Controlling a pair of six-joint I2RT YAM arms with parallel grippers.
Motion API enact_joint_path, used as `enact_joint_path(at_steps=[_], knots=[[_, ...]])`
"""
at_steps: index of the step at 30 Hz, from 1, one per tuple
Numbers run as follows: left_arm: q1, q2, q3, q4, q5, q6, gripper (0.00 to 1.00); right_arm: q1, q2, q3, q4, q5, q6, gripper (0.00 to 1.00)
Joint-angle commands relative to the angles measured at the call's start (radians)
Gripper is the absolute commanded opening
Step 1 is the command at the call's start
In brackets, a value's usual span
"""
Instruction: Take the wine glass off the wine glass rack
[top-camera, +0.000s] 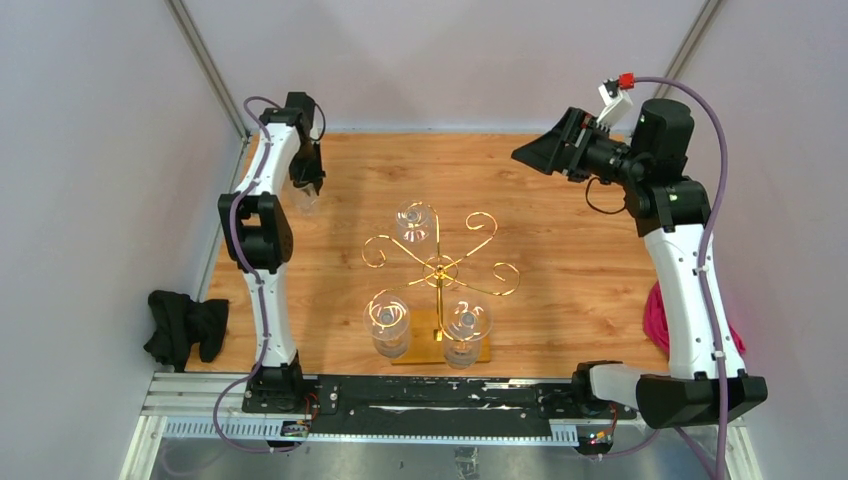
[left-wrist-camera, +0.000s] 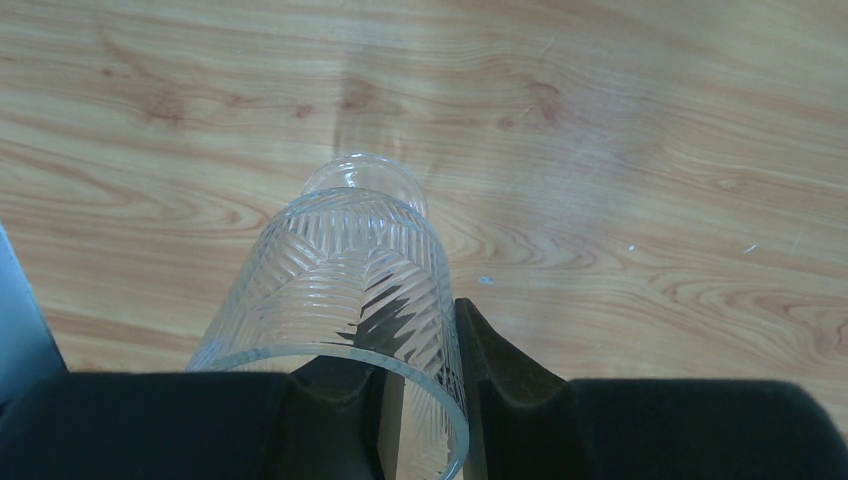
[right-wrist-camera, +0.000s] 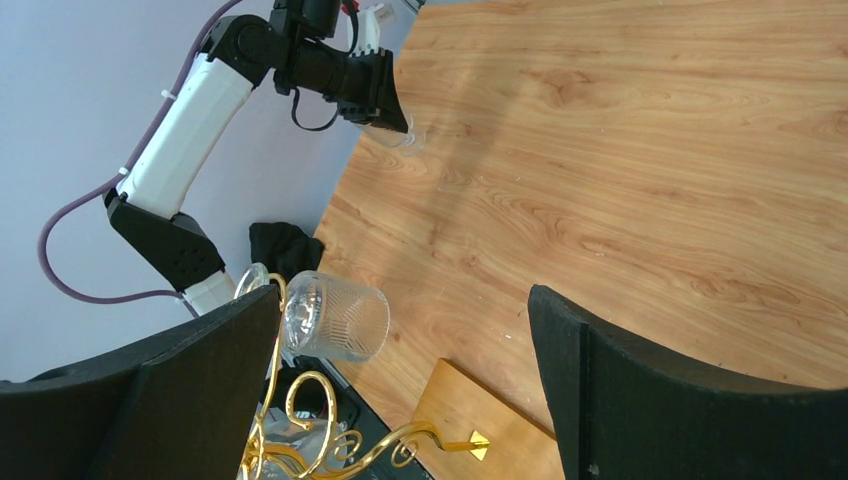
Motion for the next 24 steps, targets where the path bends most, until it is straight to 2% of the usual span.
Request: enact_joint_path(at_steps=[1,6,10,19,22,24], knots=[[0.008,0.014,0.054,0.012,0.040,0.012,0.00,-0.014,-0.017,-0.035,0.006,0.001,-0.020,0.99],[0.008,0.011,0.007,0.061,0.062,0.002,0.02,-0.013,-0.025,-0.064,0.021,-0.001,-0.019,0.99],[0.008,0.014,-0.037,0.078,0.069,-0.017,0.12,-0.014,-0.029,-0.080,0.027,-0.004,-0.015,0.99],[0.008,-0.009,-0.137,0.133,0.063,-0.035,0.15,-0.014,-0.041,-0.096,0.040,-0.008,-0.011,0.99],[0.008,-0.025,-0.152,0.134,0.054,-0.037,0.22,-0.014,-0.043,-0.104,0.042,-0.008,-0.013,0.99],[0.008,-0.048,-0.170,0.133,0.044,-0.034,0.33,-0.014,-0.044,-0.106,0.043,-0.009,-0.012,0.99]])
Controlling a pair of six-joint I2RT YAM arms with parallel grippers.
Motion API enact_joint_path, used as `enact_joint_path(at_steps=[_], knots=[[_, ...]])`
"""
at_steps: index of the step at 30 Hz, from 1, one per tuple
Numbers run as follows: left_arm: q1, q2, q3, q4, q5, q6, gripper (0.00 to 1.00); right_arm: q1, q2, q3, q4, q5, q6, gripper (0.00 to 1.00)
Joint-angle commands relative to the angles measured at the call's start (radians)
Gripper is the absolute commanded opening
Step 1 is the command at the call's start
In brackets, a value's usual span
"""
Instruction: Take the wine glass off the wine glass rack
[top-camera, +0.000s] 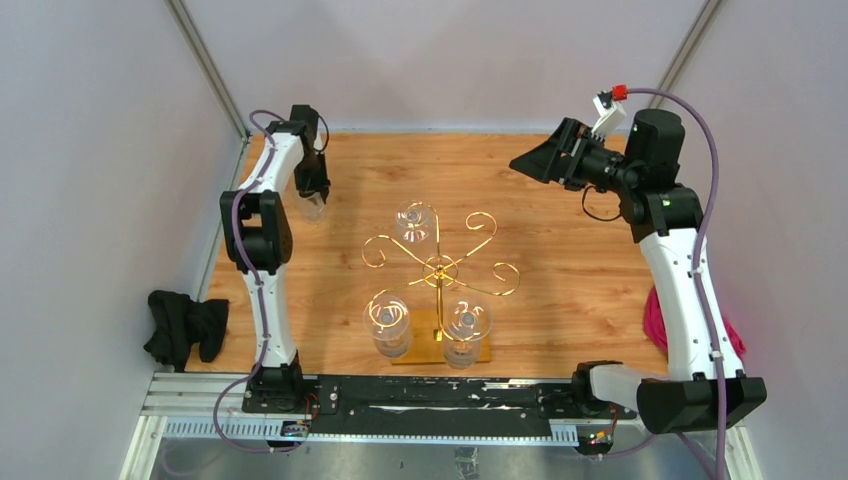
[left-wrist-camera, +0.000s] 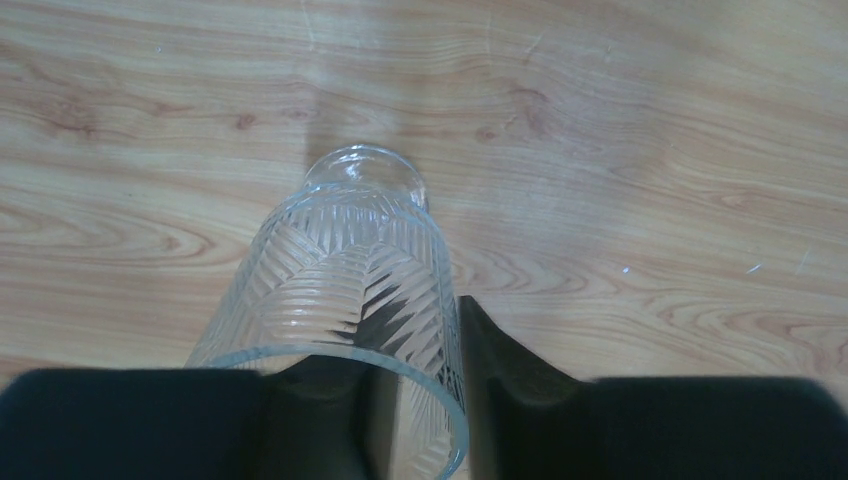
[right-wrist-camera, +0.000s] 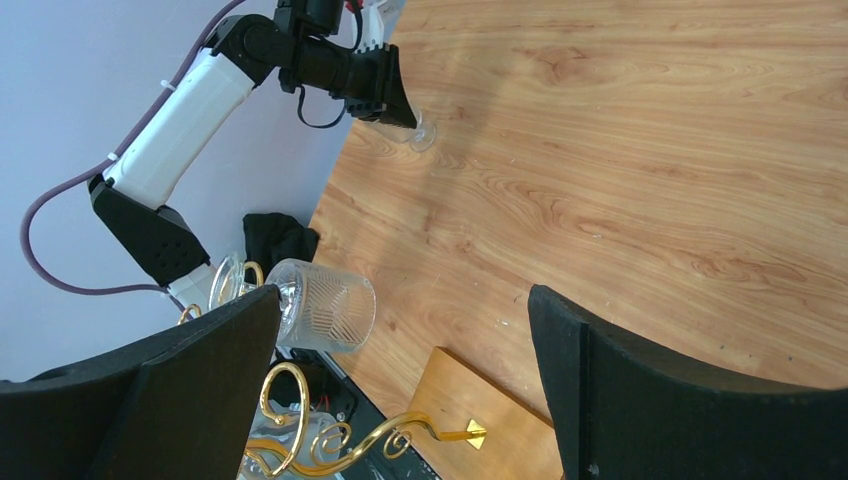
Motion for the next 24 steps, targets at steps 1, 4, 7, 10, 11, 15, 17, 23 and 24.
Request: enact_joint_path(at_steps=[1,4,7,10,11,15,17,23,24], knots=[[0.008,-0.073,-0.044,0.007,-0.018,-0.005,0.39,-0.014,-0.020,-0.015,0.019,-0.011,-0.007,0.99],[0.008,-0.138,-0.064,0.006,-0.044,-0.010,0.49,-0.014,-0.019,-0.024,0.031,-0.017,0.002,0.99],[0.008,-0.205,-0.062,0.005,-0.064,-0.009,0.54,-0.014,-0.017,-0.032,0.049,-0.028,0.016,0.99],[0.008,-0.272,-0.054,0.003,-0.051,-0.001,0.56,-0.013,-0.020,-0.039,0.058,-0.033,0.026,0.99],[0.008,-0.296,-0.054,0.003,-0.045,-0.005,0.56,-0.013,-0.022,-0.041,0.060,-0.032,0.029,0.99],[0.007,-0.430,-0.053,0.004,-0.005,-0.036,0.56,-0.014,-0.029,-0.047,0.066,-0.037,0.036,0.98],[-0.004,-0.500,-0.045,0.008,0.045,-0.059,0.56,-0.014,-0.030,-0.048,0.067,-0.041,0.037,0.98],[-0.039,-0.720,-0.170,0.260,0.473,-0.204,0.58,-0.013,-0.038,-0.061,0.104,-0.055,0.062,0.98],[-0.044,-0.756,-0.235,0.358,0.545,-0.289,0.59,-0.014,-0.040,-0.066,0.118,-0.065,0.071,0.98]])
